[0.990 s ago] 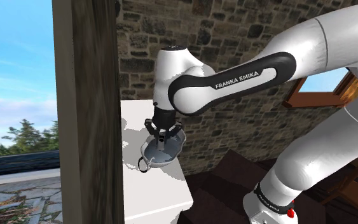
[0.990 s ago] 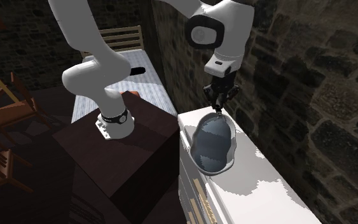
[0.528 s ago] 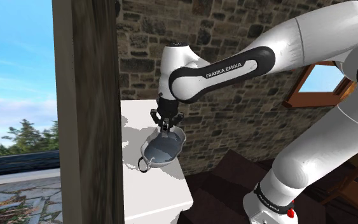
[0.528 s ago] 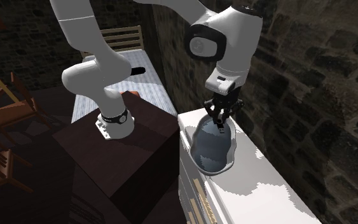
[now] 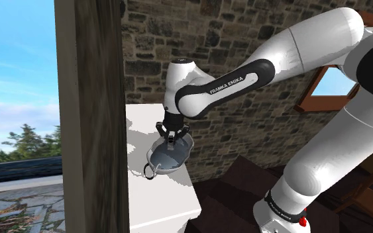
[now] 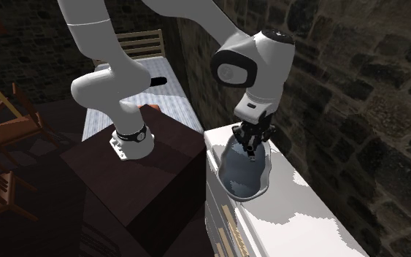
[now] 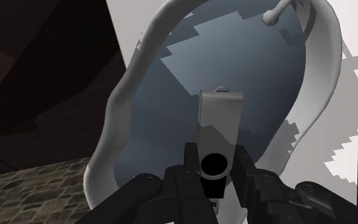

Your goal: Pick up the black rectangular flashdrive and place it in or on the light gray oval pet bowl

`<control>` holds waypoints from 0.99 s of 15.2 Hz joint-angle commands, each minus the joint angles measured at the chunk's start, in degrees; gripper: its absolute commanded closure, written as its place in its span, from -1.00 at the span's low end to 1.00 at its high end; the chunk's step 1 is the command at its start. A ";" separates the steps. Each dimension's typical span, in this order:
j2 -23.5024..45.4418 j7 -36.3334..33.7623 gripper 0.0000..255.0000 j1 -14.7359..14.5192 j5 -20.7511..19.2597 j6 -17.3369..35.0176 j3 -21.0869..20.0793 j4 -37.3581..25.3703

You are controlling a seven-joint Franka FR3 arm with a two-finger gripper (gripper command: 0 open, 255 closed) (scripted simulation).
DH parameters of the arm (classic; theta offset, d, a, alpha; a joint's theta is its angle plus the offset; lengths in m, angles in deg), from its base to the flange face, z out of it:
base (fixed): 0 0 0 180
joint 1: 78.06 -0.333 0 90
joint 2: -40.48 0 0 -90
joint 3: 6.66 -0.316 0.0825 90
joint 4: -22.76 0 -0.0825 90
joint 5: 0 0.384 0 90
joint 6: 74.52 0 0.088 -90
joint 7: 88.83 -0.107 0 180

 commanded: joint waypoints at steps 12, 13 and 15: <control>2.58 -1.39 -1.00 0.16 -1.89 3.71 -0.28 1.53; 2.58 -1.39 -1.00 0.16 -1.89 3.71 -0.28 1.53; 2.58 -1.39 -1.00 0.16 -1.89 3.71 -0.28 1.53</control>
